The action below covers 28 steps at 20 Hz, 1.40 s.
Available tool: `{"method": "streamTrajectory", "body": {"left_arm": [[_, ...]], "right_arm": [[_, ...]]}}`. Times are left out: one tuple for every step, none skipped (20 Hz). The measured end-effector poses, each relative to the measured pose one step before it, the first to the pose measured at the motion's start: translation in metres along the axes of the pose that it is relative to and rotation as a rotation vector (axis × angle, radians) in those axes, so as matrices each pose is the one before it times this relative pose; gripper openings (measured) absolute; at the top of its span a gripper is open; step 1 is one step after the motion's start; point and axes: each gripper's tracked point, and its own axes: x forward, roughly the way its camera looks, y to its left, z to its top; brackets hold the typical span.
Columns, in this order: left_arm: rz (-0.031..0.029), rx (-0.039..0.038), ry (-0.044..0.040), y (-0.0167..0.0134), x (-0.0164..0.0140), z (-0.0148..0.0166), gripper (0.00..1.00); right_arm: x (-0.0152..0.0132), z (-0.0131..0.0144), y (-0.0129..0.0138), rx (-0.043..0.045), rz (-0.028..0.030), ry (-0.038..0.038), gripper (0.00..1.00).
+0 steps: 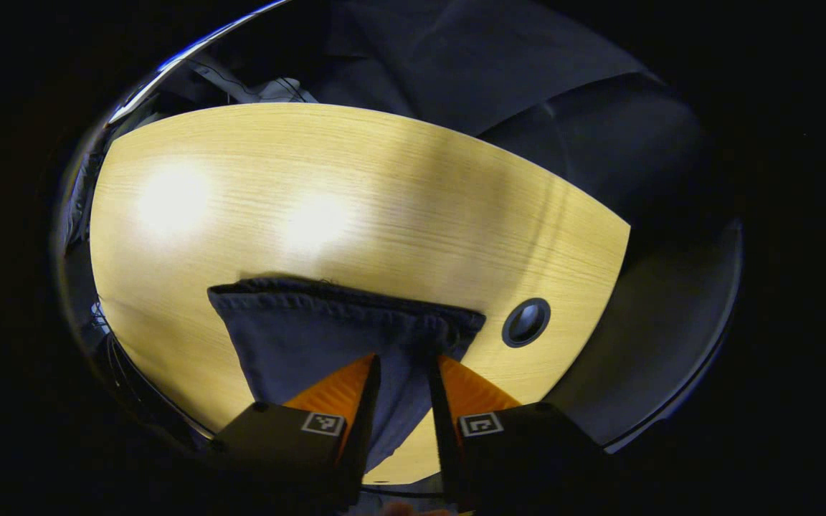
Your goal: Grasp the waist and the cuffs of the jeans and fold them to make the two legs overlap; first hold the waist and fold one-third of the jeans toward the cuffs, then hold the cuffs and fold the remaining one-third in the same direction to finish folding.
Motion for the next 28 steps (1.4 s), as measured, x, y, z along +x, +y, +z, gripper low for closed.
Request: {"method": "streamTrajectory", "body": {"left_arm": [[-0.00261, 0.00870, 0.00613, -0.00069, -0.00586, -0.00087, 0.60], [-0.00707, 0.01625, -0.00047, -0.00484, 0.00105, -0.00094, 0.68], [-0.01163, 0.01731, 0.00040, -0.00387, -0.00330, -0.00217, 0.74], [-0.00610, 0.02332, -0.00743, -0.00255, -0.00656, -0.00221, 0.74], [-0.01231, 0.03056, -0.00938, -0.00533, -0.00608, -0.00145, 0.75], [-0.00013, 0.04514, -0.00639, -0.00339, -0.00907, -0.00144, 0.77], [-0.00569, 0.05191, -0.00851, -0.00320, -0.00927, -0.00319, 0.81], [-0.02068, 0.06143, -0.01196, -0.00630, -0.01027, -0.00402, 0.81], [-0.02095, 0.06982, -0.01766, -0.00487, -0.01230, -0.00480, 0.81], [-0.03710, 0.06809, -0.01429, -0.00886, -0.01488, -0.00703, 0.81], [-0.04463, 0.07195, -0.00906, -0.01004, -0.01583, -0.00824, 0.81], [-0.04395, 0.07472, -0.01288, -0.01085, -0.01786, -0.00889, 0.81], [-0.04009, 0.08228, -0.01878, -0.01080, -0.02037, -0.00887, 0.81], [-0.03147, 0.08801, -0.02333, -0.01016, -0.02086, -0.00784, 0.82], [-0.03736, 0.08499, -0.03539, -0.01105, -0.02247, -0.00697, 0.84], [-0.03824, 0.08848, -0.04098, -0.01197, -0.02245, -0.00623, 0.86], [-0.04204, 0.08643, -0.04938, -0.01241, -0.02400, -0.00322, 0.89], [-0.06243, 0.08342, -0.04802, -0.01567, -0.02078, -0.00512, 0.93], [-0.06366, 0.06744, -0.04996, -0.01620, -0.02039, -0.00360, 0.97], [-0.03692, 0.05977, -0.05590, -0.01270, -0.01900, -0.00195, 0.97], [-0.01987, 0.06403, -0.04483, -0.00656, -0.00401, -0.03074, 0.97], [-0.00849, 0.06120, -0.04274, -0.00915, -0.00571, -0.00882, 0.97], [-0.01161, 0.05874, -0.02982, -0.01092, -0.01642, -0.00211, 0.98], [-0.02112, 0.06377, -0.02627, -0.01157, -0.01093, -0.01721, 0.98], [-0.05932, 0.06547, -0.01332, -0.01676, -0.00973, -0.01657, 0.97], [-0.04573, 0.04383, -0.00931, -0.01548, -0.00767, -0.01444, 0.98], [-0.00260, 0.04710, -0.00527, -0.01022, -0.00749, -0.01463, 0.98], [0.01569, 0.04243, -0.01510, -0.00422, -0.00478, -0.01216, 0.97]], "right_arm": [[-0.00210, 0.00193, 0.01030, -0.01175, 0.04200, -0.01623, 0.35], [-0.00376, 0.00653, 0.00492, -0.03775, 0.01199, -0.02420, 0.46], [-0.00482, 0.00412, -0.00141, -0.04601, -0.01788, -0.02229, 0.57], [-0.00271, -0.00096, -0.00050, -0.03987, -0.00587, -0.00898, 0.68], [-0.00434, -0.00502, 0.00110, -0.03461, -0.00197, 0.00581, 0.77], [-0.00315, -0.00805, 0.00218, -0.03902, -0.00326, 0.00744, 0.73], [-0.00434, -0.00537, -0.00120, -0.05443, -0.01202, 0.00236, 0.80], [-0.00512, -0.00348, -0.00325, -0.06980, -0.01314, -0.00621, 0.92], [-0.00477, -0.00502, -0.00249, -0.08912, -0.01357, -0.00870, 0.92], [-0.00629, -0.00693, -0.00091, -0.09440, -0.00863, -0.01005, 0.84], [-0.00954, -0.00660, 0.00149, -0.09086, 0.00011, -0.00513, 0.92], [-0.01162, -0.00709, 0.00346, -0.08984, 0.00502, -0.00262, 0.92], [-0.01294, -0.00688, 0.00429, -0.09142, 0.01217, -0.01372, 0.93], [-0.01410, -0.00556, 0.00646, -0.09798, 0.01348, -0.02324, 0.84], [-0.01355, -0.00700, 0.00367, -0.10293, 0.00942, -0.02532, 0.93], [-0.01519, -0.00521, 0.00590, -0.10740, 0.01204, -0.02600, 0.93], [-0.01474, -0.00667, 0.00619, -0.11151, 0.00848, -0.02462, 0.93], [-0.01540, -0.00364, 0.00573, -0.11514, 0.01044, -0.04244, 0.93], [-0.01300, 0.00245, 0.00721, -0.10635, 0.01196, -0.07101, 0.84], [-0.00904, 0.00120, 0.01187, -0.09943, 0.03070, -0.06844, 0.93], [-0.00787, -0.00158, 0.01330, -0.08957, 0.03151, -0.05939, 0.93], [-0.00944, -0.00150, 0.01137, -0.08353, 0.02408, -0.04675, 0.93], [-0.01238, 0.00094, 0.00743, -0.07492, 0.01809, -0.04096, 0.93], [-0.00788, -0.00555, 0.00755, -0.07033, 0.00991, -0.02862, 0.93], [-0.00532, -0.00495, 0.00609, -0.05446, 0.00466, -0.01740, 0.86], [-0.00212, -0.00511, 0.00539, -0.04007, 0.00352, -0.00684, 0.94], [-0.00129, -0.00541, 0.00189, -0.03354, -0.00417, 0.00146, 0.94], [0.00369, -0.00416, 0.00242, -0.03502, 0.00125, 0.00463, 0.88]]}}
